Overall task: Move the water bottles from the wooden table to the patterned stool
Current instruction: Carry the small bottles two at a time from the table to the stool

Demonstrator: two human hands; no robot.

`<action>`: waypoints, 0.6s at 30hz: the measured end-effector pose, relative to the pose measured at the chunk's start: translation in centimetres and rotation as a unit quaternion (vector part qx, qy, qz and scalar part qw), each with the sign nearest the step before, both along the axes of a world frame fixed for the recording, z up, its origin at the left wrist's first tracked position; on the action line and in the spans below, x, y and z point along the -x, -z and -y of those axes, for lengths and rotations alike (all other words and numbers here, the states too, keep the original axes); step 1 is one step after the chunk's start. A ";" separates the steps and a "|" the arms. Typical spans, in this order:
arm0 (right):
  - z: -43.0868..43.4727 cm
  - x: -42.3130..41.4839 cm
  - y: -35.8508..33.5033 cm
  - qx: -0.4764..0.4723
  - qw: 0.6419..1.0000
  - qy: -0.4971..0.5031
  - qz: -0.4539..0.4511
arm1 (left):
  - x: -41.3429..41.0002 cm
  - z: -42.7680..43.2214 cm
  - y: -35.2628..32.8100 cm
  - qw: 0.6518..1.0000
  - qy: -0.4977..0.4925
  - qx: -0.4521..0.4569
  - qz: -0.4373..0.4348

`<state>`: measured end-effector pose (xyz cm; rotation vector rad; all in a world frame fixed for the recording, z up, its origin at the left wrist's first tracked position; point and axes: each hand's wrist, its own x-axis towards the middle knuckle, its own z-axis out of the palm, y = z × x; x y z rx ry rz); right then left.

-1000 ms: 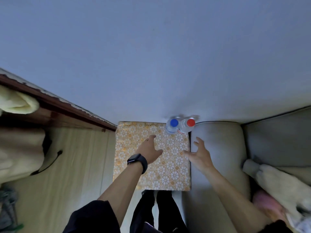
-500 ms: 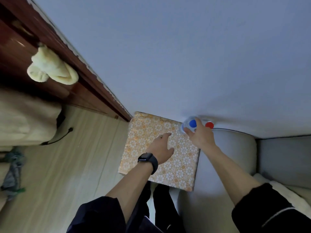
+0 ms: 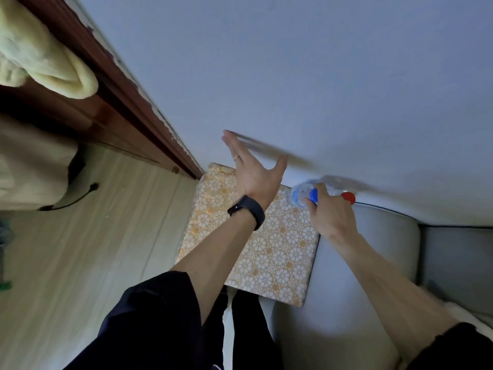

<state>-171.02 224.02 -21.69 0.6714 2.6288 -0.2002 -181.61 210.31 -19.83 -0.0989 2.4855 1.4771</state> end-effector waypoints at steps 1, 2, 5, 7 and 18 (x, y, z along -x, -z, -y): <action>0.0 0.0 0.1 -0.005 1.000 0.002 0.000 | -0.1 -0.2 0.1 1.000 -0.004 -0.001 -0.004; 0.0 -0.1 0.3 -0.011 1.000 0.004 -0.001 | -0.2 -0.4 0.4 1.000 -0.006 0.001 -0.010; -0.1 0.4 0.8 -0.019 1.000 0.011 -0.009 | -0.4 -0.6 0.9 1.000 -0.003 0.016 -0.022; -0.5 0.8 1.2 -0.015 0.999 0.022 -0.025 | -0.3 -0.5 1.1 1.000 0.003 0.025 -0.017; 0.4 -3.2 -6.1 0.069 0.991 0.092 -0.061 | 0.0 3.9 -7.1 0.985 0.104 0.102 0.088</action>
